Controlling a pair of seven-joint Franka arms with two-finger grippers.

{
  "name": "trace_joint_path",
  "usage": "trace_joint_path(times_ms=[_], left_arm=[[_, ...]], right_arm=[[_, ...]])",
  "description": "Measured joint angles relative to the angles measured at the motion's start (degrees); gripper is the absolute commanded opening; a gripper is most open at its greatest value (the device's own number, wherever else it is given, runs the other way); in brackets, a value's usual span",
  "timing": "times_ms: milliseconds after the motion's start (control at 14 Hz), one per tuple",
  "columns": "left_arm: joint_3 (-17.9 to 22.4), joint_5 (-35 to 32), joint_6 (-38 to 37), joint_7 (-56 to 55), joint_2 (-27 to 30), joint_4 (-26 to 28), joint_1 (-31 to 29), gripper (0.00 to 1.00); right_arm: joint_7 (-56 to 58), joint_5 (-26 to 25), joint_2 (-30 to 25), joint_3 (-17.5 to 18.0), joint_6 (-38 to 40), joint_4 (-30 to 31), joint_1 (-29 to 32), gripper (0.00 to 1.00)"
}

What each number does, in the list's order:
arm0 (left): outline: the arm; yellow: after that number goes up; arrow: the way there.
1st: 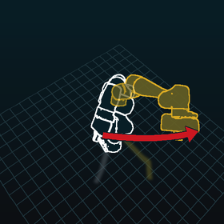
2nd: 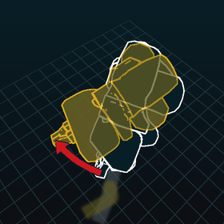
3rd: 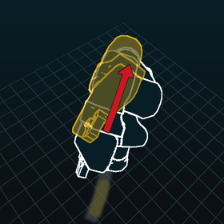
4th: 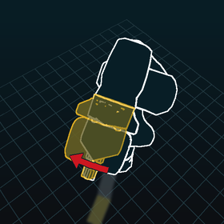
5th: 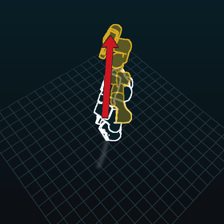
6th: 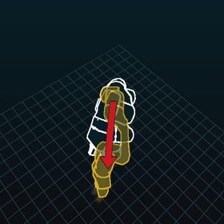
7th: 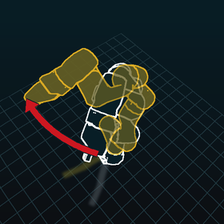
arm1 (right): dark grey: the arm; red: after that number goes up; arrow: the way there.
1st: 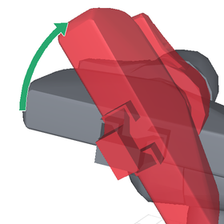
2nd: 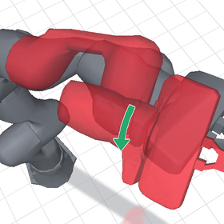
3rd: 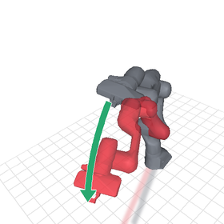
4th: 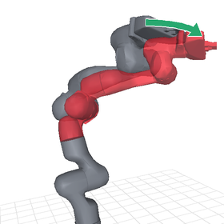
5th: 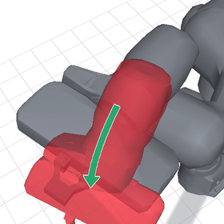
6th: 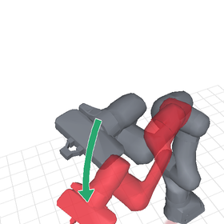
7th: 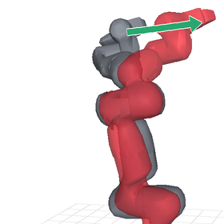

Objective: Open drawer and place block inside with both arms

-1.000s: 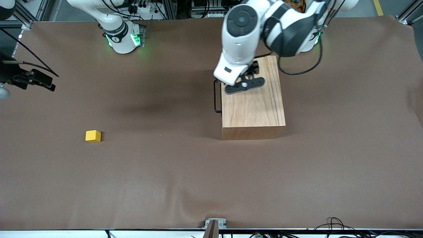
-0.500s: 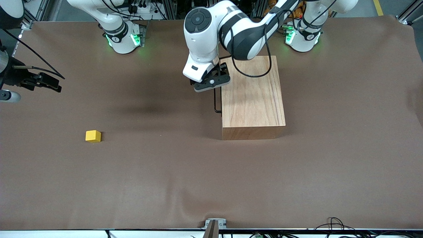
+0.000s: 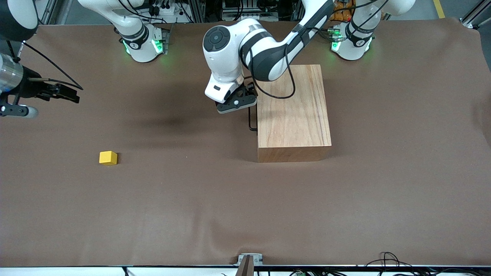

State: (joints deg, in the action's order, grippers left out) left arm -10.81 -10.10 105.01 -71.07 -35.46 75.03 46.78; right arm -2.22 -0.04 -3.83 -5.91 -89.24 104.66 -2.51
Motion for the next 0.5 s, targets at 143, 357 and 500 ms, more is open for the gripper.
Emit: trace_joint_path(times_ms=[143, 357, 500], left_arm=[[0.0, -2.2, 0.3, 0.0, -1.1, 0.0, 0.8, 1.0], [0.0, -3.5, 0.4, 0.0, -2.2, 0.0, 1.9, 1.0], [0.0, -3.7, 0.3, 0.0, -2.4, 0.0, 1.9, 1.0]], right_arm=[[0.0, 0.0, -0.2, -0.1, 0.0, 1.1, 0.3, 1.0], [0.0, 0.0, -1.0, -0.1, 0.1, 1.9, 0.4, 1.0], [0.0, 0.0, -1.6, -0.1, -1.0, 2.6, 0.5, 1.0]])
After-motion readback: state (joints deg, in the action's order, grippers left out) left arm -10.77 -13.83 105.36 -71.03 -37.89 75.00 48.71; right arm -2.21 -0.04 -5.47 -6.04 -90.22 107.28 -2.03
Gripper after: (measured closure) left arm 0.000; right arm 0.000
